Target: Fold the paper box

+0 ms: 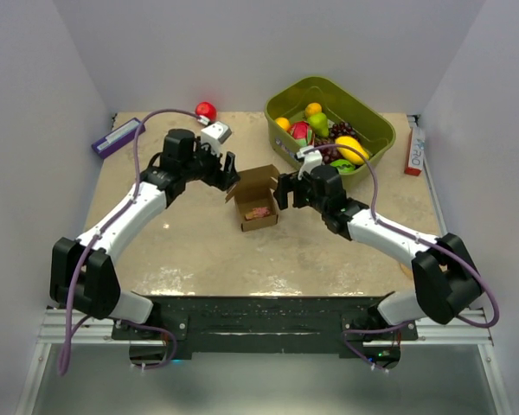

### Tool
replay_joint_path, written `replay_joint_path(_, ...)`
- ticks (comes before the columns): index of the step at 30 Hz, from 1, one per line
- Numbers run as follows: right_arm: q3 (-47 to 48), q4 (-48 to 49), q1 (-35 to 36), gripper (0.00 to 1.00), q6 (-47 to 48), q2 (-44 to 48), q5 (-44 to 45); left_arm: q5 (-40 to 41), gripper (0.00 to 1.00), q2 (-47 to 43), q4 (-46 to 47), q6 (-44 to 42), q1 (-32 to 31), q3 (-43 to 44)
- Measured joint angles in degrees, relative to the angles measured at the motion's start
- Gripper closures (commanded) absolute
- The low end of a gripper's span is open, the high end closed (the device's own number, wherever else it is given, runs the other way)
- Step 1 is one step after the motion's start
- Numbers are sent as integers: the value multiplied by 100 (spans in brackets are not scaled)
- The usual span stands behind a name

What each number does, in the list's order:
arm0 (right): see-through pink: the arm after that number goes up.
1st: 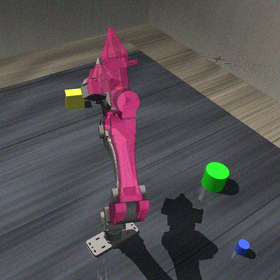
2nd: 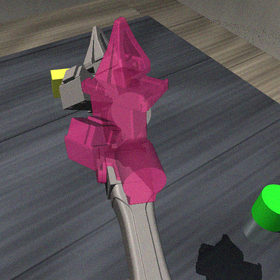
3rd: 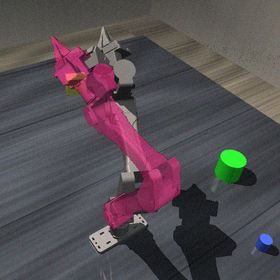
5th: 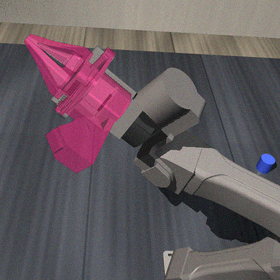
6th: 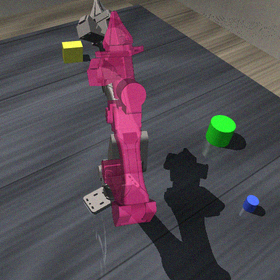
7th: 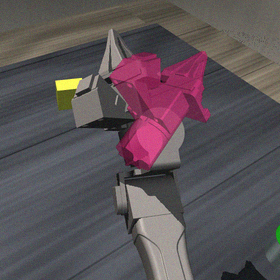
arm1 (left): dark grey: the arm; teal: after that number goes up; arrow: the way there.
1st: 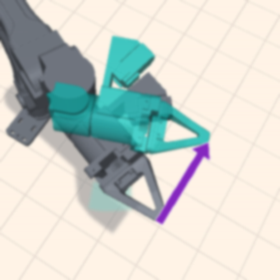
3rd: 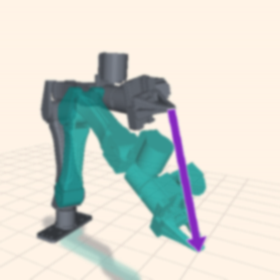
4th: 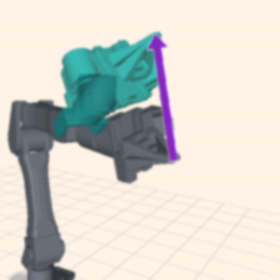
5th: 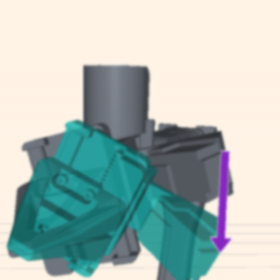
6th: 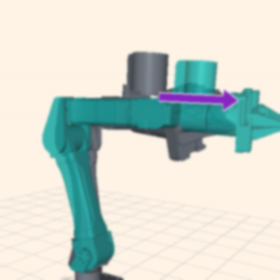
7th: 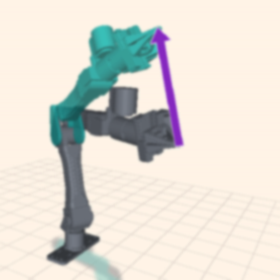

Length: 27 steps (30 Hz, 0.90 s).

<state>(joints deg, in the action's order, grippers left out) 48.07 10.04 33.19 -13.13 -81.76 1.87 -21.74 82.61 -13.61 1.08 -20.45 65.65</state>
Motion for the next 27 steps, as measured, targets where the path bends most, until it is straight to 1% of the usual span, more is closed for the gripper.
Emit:
replay_joint_path(3, -4, 122, -68, 15, 140, 0, -157, 111, 12, -114, 94, -35, 61, -146)
replay_joint_path(6, -4, 195, -103, 18, 286, -4, -160, 369, 10, -527, 129, -55, 87, -472)
replay_joint_path(9, -4, 234, -105, 20, 413, -63, -160, 686, 11, -1287, 254, 157, 87, -988)
replay_joint_path(11, -4, 251, -105, 21, 485, -160, -168, 911, 11, -1832, 494, 420, 81, -1403)
replay_joint_path(14, -4, 295, -103, 23, 551, -332, -260, 1222, 10, -2739, 1040, 868, 66, -2249)
replay_joint_path(16, -4, 306, -103, 25, 579, -402, -304, 1357, 11, -3062, 1261, 1091, 33, -2673)
replay_joint_path(18, -4, 343, -103, 27, 612, -426, -345, 1467, 11, -3093, 1427, 1281, -20, -2935)
replay_joint_path(21, -4, 455, -103, 30, 636, -428, -463, 1628, 11, -2734, 1622, 1412, -190, -3117)
replay_joint_path(24, -2, 549, -101, 33, 654, -452, -575, 1845, 11, -2308, 1746, 1423, -573, -3202)
replay_joint_path(27, 39, 581, -94, 33, 656, -538, -621, 1923, 12, -2063, 1996, 1416, -844, -3274)
